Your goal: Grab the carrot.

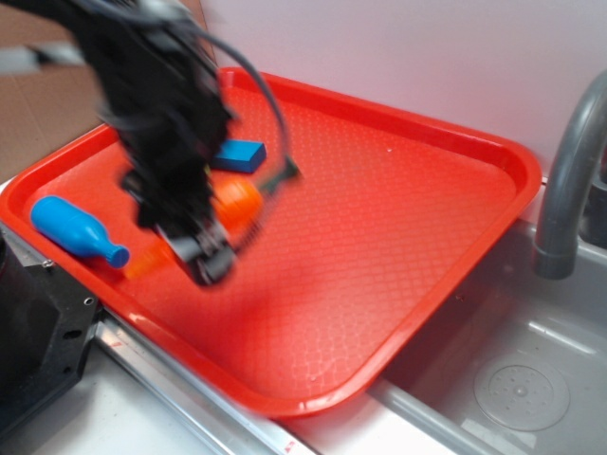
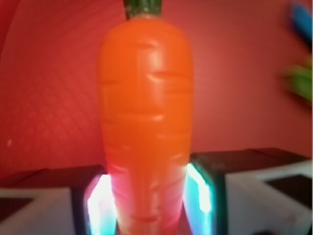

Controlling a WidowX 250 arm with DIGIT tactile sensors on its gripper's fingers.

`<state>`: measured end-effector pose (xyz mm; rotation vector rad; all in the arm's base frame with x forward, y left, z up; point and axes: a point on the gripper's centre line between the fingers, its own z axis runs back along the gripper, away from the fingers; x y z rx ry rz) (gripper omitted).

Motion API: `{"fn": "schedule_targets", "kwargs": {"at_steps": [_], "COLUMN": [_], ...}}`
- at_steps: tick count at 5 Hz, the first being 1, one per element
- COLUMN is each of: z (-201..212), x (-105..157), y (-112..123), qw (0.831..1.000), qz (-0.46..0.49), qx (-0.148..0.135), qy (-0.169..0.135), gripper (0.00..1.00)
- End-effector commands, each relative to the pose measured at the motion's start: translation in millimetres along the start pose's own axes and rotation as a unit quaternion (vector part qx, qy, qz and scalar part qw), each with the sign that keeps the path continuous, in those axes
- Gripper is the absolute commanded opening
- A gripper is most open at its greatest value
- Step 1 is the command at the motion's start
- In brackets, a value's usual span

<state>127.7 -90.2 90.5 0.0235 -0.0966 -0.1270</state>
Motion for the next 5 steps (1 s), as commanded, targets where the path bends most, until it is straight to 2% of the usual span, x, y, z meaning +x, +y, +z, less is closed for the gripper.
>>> {"fn": "schedule_targets", "kwargs": {"at_steps": [1,2,3,4,5], "z": [102,149,169,164,159], "x": [-19,13,28,41,38], "y": [55,68,96,110,103], "qw": [0.984,0.984,0.980,0.980,0.982], "qz": [0.155,0.167,0.197,0.200,0.183], "qx": [0.016,0.029,0.011,0.012,0.021], "qy": [0.086,0.060,0.030,0.013,0.035], "gripper": [0.00,0.00,0.00,0.00,0.00]}}
